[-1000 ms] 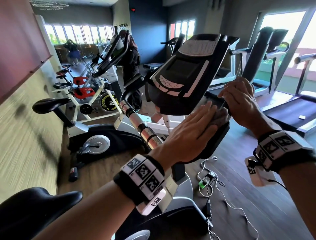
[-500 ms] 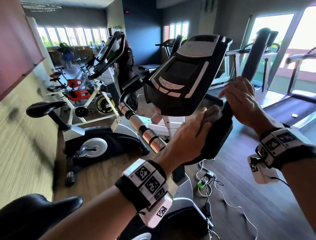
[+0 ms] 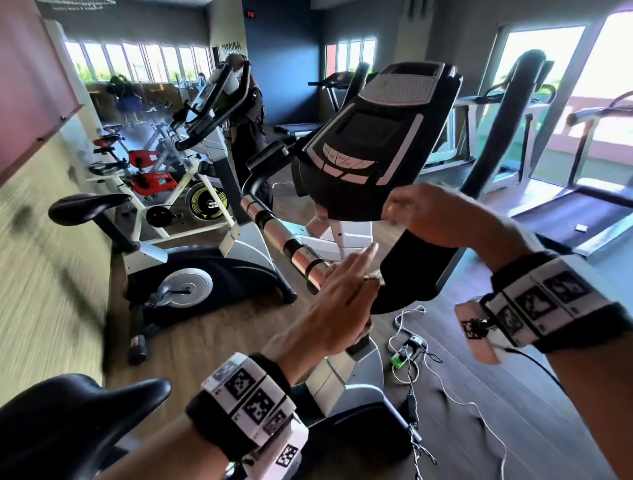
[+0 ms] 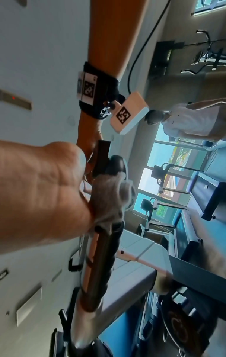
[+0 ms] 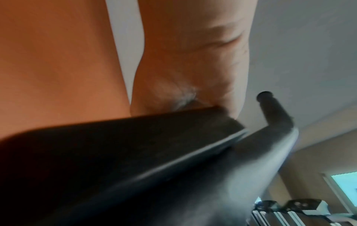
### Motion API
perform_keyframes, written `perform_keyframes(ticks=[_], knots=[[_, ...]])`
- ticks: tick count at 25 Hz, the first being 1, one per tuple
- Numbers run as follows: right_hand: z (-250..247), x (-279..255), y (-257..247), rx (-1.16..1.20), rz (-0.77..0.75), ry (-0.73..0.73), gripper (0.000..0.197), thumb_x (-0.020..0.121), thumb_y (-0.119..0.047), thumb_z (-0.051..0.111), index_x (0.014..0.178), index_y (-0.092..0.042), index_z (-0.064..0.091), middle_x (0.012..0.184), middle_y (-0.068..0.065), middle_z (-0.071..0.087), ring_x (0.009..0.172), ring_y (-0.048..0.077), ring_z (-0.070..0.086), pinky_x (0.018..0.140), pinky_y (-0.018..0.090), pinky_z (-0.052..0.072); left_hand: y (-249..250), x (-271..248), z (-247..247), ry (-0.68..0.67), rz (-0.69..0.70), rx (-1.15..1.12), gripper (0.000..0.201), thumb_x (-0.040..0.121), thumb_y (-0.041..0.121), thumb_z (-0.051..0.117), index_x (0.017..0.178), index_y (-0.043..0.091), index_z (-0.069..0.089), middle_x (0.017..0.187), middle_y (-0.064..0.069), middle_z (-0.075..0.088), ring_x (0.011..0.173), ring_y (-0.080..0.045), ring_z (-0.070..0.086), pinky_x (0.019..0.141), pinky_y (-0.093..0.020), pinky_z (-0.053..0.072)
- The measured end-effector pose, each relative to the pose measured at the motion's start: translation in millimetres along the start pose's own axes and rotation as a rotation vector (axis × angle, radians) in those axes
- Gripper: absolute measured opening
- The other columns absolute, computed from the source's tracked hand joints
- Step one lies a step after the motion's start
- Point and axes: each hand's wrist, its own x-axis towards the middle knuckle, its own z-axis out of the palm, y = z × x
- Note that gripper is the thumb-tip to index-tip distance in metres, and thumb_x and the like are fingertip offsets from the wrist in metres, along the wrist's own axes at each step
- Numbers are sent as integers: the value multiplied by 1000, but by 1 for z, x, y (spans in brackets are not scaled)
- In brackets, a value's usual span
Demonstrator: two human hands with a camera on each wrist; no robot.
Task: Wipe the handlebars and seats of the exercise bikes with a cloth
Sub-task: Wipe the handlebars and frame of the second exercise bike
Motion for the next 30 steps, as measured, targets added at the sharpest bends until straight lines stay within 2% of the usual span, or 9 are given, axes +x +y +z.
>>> perform_keyframes(ticks=[3,7,11,15,19,22,25,27,30], knots=[[14,-9,-17,-306,56,-67,31,97,-59,43,90,-37,63,96,-8,65,95,20,63,78,36,44,-18,2,-14,2,132,181,49,104,35,35,149,18,46,146,-1,53,132,-16,49,115,-37,36],[13,-17,-28,-355,84,-32,32,98,-57,43,93,-35,65,98,-3,68,96,25,64,75,35,39,-15,-2,6,112,142,420,48,106,41,27,120,7,58,113,-9,63,107,-24,53,106,-44,38],[14,-18,-36,-389,130,-29,33,97,-53,42,93,-32,67,97,0,68,95,27,65,75,36,40,-6,-9,23,158,178,423,62,104,44,37,144,-3,43,127,-15,58,116,-27,50,112,-39,34],[19,-17,-34,-414,150,-27,35,98,-53,40,93,-30,67,98,2,67,95,27,63,75,37,41,-21,4,-17,-37,282,496,48,105,46,46,133,7,54,107,-8,67,102,-24,61,101,-37,43],[20,-19,-37,-309,126,-69,34,97,-45,45,87,-23,70,104,16,69,102,35,65,79,37,41,-8,-8,3,136,188,435,26,100,28,63,113,6,61,99,-13,67,97,-32,61,96,-41,42],[25,-19,-41,-324,99,27,60,84,-62,33,88,-21,77,90,18,72,88,40,68,84,49,52,-8,-13,24,246,176,462,38,94,24,71,119,0,58,106,-17,64,101,-34,57,99,-44,40],[37,-7,-7,-412,-5,-5,75,75,-75,19,88,-26,75,81,12,72,80,36,68,81,49,55,-27,-1,-9,142,249,458,33,101,33,58,119,6,63,110,-12,69,106,-30,61,99,-37,39],[24,-13,-32,-399,15,-56,72,82,-76,17,95,-31,72,91,11,72,90,34,68,84,47,54,-31,4,-11,157,210,473,41,104,40,38,110,10,65,104,-7,70,102,-26,61,99,-38,40],[10,-21,-46,-489,76,-165,52,101,-61,24,115,-37,67,122,9,66,116,32,62,84,38,44,-18,-4,26,315,197,423,39,105,32,40,114,3,65,108,-10,68,104,-29,60,102,-41,42]])
